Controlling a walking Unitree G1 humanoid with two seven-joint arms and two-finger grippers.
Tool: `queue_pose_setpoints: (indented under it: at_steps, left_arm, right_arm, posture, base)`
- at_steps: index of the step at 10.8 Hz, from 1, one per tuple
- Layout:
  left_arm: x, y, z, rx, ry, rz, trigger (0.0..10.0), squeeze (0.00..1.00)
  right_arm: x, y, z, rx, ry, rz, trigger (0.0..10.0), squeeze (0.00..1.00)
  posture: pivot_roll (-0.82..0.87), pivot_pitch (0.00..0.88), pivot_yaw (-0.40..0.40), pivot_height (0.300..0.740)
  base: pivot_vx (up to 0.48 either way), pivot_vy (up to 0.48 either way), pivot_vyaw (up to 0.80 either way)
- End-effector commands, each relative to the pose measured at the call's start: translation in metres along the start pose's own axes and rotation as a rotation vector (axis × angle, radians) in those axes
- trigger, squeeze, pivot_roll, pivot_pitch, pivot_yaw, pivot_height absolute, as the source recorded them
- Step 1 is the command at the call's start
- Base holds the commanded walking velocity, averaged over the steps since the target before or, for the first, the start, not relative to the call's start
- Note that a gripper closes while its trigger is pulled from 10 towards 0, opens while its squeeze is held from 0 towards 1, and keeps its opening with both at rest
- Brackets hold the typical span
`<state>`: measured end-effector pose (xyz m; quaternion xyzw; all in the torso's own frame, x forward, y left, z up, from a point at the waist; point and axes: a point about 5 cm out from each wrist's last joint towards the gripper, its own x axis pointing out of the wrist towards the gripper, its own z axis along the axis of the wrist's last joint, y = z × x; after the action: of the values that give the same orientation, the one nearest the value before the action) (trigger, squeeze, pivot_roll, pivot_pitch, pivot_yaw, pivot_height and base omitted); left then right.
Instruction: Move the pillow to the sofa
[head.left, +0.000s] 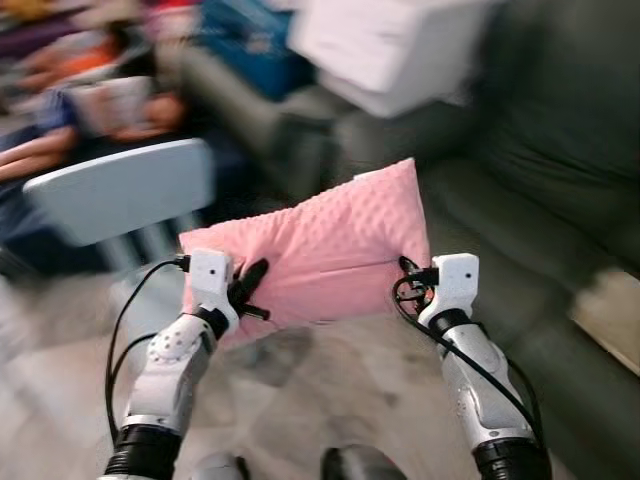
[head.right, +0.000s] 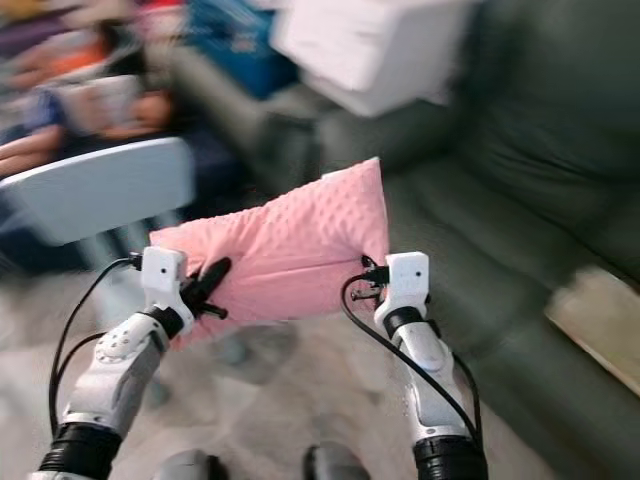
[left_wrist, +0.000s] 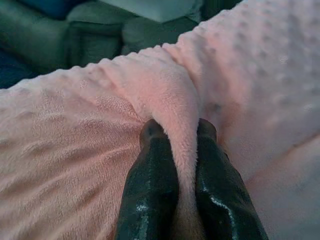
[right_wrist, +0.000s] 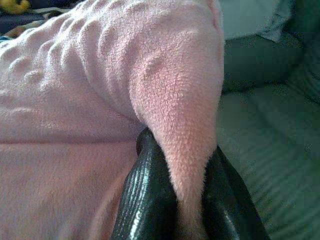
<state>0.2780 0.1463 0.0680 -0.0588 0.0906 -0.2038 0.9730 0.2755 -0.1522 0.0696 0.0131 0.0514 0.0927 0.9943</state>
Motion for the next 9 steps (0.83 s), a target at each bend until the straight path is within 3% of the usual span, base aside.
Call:
queue_pose_setpoints:
  at_steps: [1, 3, 9]
  left_arm:
    - [0.0005, -0.0011, 0.0068, 0.018, -0.025, -0.017, 10.0, 0.00]
    - [0.0016, -0.0021, 0.0080, 0.020, -0.031, -0.026, 10.0, 0.00]
    - [0.0005, -0.0042, 0.0071, 0.017, -0.031, -0.040, 10.0, 0.00]
  right_arm:
    - [0.0027, -0.0017, 0.0057, -0.006, -0.020, -0.008, 10.0, 0.00]
    - [0.0030, -0.0016, 0.0057, -0.006, -0.019, -0.009, 10.0, 0.00]
    - [0.0022, -0.0017, 0.0051, -0.007, -0.017, -0.009, 10.0, 0.00]
  posture:
    - [-0.04, 0.041, -0.065, 0.740]
    - [-0.04, 0.040, -0.064, 0.740]
    - [-0.04, 0.049, -0.063, 0.740]
  base:
    - [0.000, 0.000, -0.80]
    - [0.141, 0.000, -0.74]
    - [0.388, 0.000, -0.79]
